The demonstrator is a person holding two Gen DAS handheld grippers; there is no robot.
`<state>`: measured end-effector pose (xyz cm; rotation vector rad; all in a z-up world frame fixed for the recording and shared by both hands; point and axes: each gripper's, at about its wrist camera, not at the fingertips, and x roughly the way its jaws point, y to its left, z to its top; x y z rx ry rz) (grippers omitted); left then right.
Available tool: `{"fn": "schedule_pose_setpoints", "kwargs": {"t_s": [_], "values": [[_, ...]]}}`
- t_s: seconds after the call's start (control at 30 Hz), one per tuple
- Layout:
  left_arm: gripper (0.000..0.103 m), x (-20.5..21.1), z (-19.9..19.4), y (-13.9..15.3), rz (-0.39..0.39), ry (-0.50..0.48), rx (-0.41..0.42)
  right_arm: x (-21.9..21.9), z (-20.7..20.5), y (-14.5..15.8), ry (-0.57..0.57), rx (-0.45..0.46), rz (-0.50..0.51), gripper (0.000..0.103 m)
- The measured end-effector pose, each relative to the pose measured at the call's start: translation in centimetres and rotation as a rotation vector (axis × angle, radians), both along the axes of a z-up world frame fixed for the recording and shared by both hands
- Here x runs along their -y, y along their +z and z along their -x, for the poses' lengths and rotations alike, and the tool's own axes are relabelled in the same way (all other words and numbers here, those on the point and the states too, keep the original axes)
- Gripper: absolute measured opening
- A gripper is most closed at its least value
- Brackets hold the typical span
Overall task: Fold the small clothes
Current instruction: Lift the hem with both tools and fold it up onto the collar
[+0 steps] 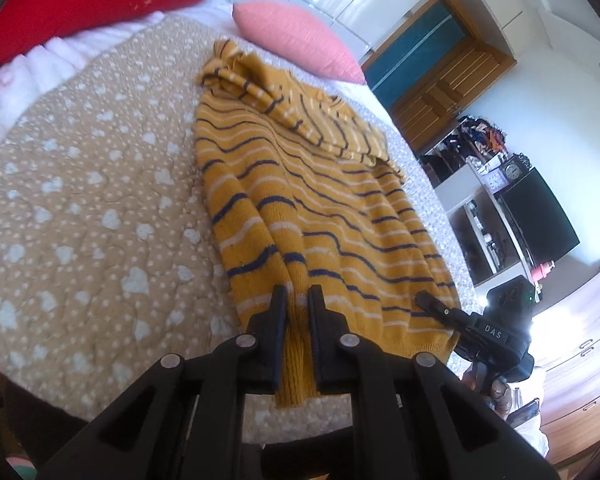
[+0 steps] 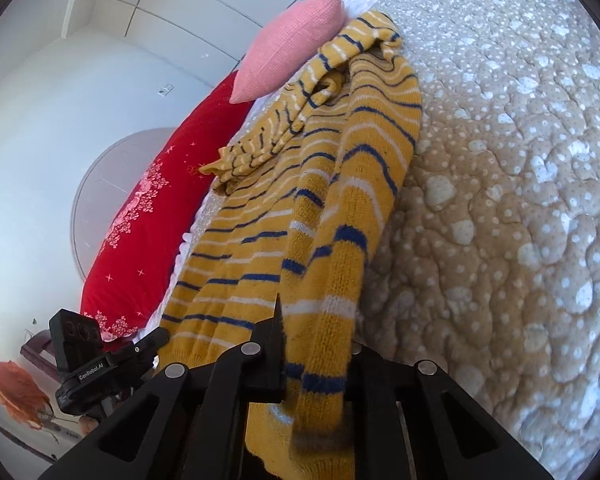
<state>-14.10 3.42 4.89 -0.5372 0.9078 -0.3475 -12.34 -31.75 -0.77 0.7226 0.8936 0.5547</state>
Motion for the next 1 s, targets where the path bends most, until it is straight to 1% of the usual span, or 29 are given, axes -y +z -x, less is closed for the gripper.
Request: {"fn": "schedule_pose_setpoints", "kwargs": {"t_s": [0.07,0.1,0.13,0.17,0.23,0.3,0.37,0.5,0.53,0.57,0.6,0.67,0.7,0.73,0.8,0.87,0.9,1.0], "values": [[0.008,-0.5,1.1,0.4,0.003,0.009,0.012,0.3,0.8,0.4,0.007,0.008,-0.003,0.01],[0.005,-0.6,1.7,0.7,0.006,0.011,0.017,0.5,1.4,0.5,0.011,0.014,-0.003,0.01],[0.005,-0.6,2.0,0.7,0.006,0.012,0.02,0.7,1.9,0.7,0.014,0.018,0.0,0.01],[0.001,-0.8,2.6,0.9,0.006,0.014,0.023,0.7,2.5,0.8,0.016,0.021,0.004,0.01],[0.0,-0.9,3.8,1.2,0.031,0.006,0.03,1.4,3.8,0.9,0.021,0.024,0.008,0.009],[0.0,-0.9,5.1,1.8,0.017,0.005,0.048,1.7,5.0,0.9,0.026,0.018,-0.006,0.009],[0.0,-1.1,6.4,2.2,-0.014,0.012,0.067,1.9,6.0,0.7,0.034,0.013,-0.01,0.009],[0.001,-1.8,7.2,2.2,-0.041,0.018,0.076,2.0,7.0,0.1,0.035,-0.006,0.018,0.009],[0.004,-2.0,7.0,2.0,-0.058,0.031,0.071,1.9,6.9,0.0,0.031,-0.012,0.018,0.009],[0.015,-2.3,6.8,1.7,-0.067,0.043,0.058,2.0,6.8,-0.2,0.028,-0.019,0.018,0.01],[0.031,-2.5,6.7,1.5,-0.067,0.054,0.049,2.0,6.7,-0.3,0.026,-0.022,0.026,0.01],[0.05,-3.1,6.4,0.9,-0.062,0.096,0.03,1.8,6.8,-0.3,0.023,-0.023,0.054,0.01],[0.053,-3.3,6.3,0.7,-0.061,0.109,0.026,1.7,6.9,-0.2,0.025,-0.018,0.065,0.01],[0.054,-3.6,6.0,0.5,-0.063,0.118,0.02,1.7,7.0,-0.1,0.026,-0.013,0.072,0.01],[0.062,-3.9,5.3,0.1,-0.071,0.129,0.006,1.6,6.9,-0.1,0.027,-0.007,0.077,0.01],[0.069,-4.1,4.7,-0.3,-0.062,0.131,0.004,1.5,6.8,-0.3,0.028,-0.011,0.071,0.01],[0.07,-4.1,4.4,-0.6,-0.061,0.126,0.002,1.5,6.7,-0.4,0.028,-0.017,0.072,0.01],[0.071,-3.6,2.8,-1.8,-0.064,0.099,-0.028,1.3,6.5,-0.7,0.024,-0.029,0.067,0.01]]}}
